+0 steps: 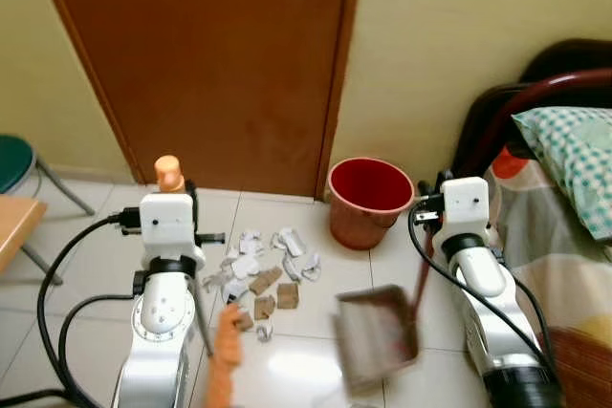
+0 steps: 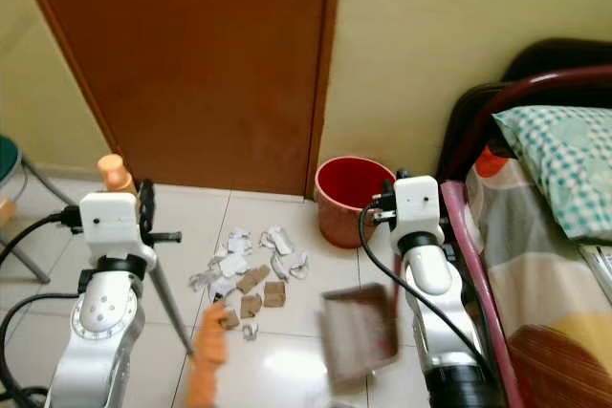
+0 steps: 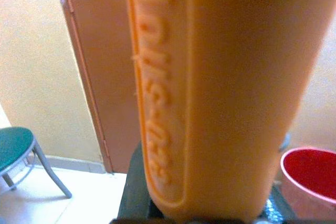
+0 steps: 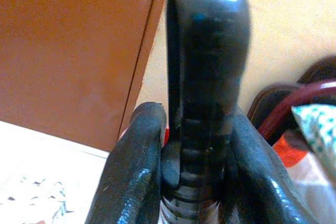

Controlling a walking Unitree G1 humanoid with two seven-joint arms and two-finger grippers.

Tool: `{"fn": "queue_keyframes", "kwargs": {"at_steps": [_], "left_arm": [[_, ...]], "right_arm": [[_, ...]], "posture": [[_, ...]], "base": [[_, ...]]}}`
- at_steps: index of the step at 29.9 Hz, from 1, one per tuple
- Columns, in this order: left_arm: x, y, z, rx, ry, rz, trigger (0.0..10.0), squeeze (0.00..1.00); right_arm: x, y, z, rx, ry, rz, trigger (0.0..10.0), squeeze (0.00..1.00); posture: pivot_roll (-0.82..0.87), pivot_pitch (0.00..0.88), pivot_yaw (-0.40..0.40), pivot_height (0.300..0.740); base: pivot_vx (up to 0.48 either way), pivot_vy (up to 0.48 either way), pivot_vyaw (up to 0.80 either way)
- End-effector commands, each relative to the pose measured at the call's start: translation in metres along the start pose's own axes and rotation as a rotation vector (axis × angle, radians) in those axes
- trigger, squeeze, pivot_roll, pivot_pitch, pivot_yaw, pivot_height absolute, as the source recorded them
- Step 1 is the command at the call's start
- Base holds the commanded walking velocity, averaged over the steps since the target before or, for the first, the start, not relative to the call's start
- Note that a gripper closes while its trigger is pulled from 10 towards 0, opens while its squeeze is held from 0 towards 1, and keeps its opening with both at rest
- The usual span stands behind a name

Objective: Sweep floor

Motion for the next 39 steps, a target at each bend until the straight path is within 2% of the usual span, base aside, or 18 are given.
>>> {"fn": "queue_keyframes", "kwargs": {"at_steps": [1,5,9,14,17,22,27,30,34,37,39], "left_arm": [[0.000,0.009,0.002,0.025,-0.028,0.051,10.0,0.00],[0.002,0.004,0.013,0.046,-0.152,0.069,10.0,0.00],[0.004,0.001,0.005,0.079,-0.124,0.059,10.0,0.00],[0.007,0.005,0.002,0.091,-0.124,0.079,10.0,0.00],[0.015,0.005,-0.002,0.106,-0.169,0.099,10.0,0.00],[0.027,0.007,-0.012,0.140,-0.171,0.123,10.0,0.00],[0.034,0.011,-0.014,0.142,-0.165,0.136,10.0,0.00],[0.040,0.017,-0.011,0.137,-0.168,0.156,10.0,0.00],[0.039,0.021,-0.004,0.116,-0.179,0.172,10.0,0.00],[0.039,0.018,0.003,0.085,-0.190,0.157,10.0,0.00],[0.041,0.018,0.008,0.060,-0.204,0.150,10.0,0.00]], "right_arm": [[0.001,0.005,0.007,0.005,-0.031,0.025,10.0,0.00],[0.010,0.008,0.002,-0.058,-0.044,0.043,10.0,0.00],[0.020,0.007,0.001,-0.053,-0.045,0.037,10.0,0.00],[0.029,0.008,0.010,-0.037,-0.123,0.019,10.0,0.00],[0.047,0.010,0.017,0.026,-0.238,-0.004,10.0,0.00],[0.060,0.013,0.011,0.101,-0.287,-0.016,10.0,0.00],[0.065,0.015,0.002,0.069,-0.288,0.000,10.0,0.00],[0.067,0.009,-0.007,0.065,-0.254,-0.025,10.0,0.00],[0.059,0.003,-0.011,0.016,-0.233,-0.002,10.0,0.00],[0.054,-0.001,-0.012,0.047,-0.205,0.011,10.0,0.00],[0.051,-0.001,-0.009,0.019,-0.212,0.031,10.0,0.00]], "posture": [[0.02,0.003,-0.057,0.740],[0.02,0.009,-0.040,0.740],[0.02,0.018,-0.031,0.740],[0.03,0.033,-0.029,0.740],[0.04,0.071,-0.021,0.740],[0.05,0.096,-0.017,0.740],[0.07,0.113,-0.012,0.740],[0.08,0.139,-0.009,0.740],[0.07,0.172,-0.001,0.740],[0.07,0.184,0.002,0.740],[0.07,0.196,0.006,0.740]], "base": [[0.000,0.000,0.00],[0.000,0.000,0.00],[0.000,0.000,0.00],[0.000,0.000,0.00],[0.000,0.000,0.00],[0.000,0.000,0.00],[0.000,0.000,0.00],[0.000,0.000,0.00],[0.000,0.000,0.00],[0.000,0.000,0.00],[0.000,0.000,0.00]]}}
Point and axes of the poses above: a point about 5 cm out from each wrist's last joint towards the gripper, its own x axis pointing out of the wrist towards the gripper, its own y axis along the axis of the wrist's last joint, z = x × y, the point moved 2 cm from there along x, pointing out of the wrist towards the gripper, and after that the axes turned 9 degrees about x, right-handed, at the moved point
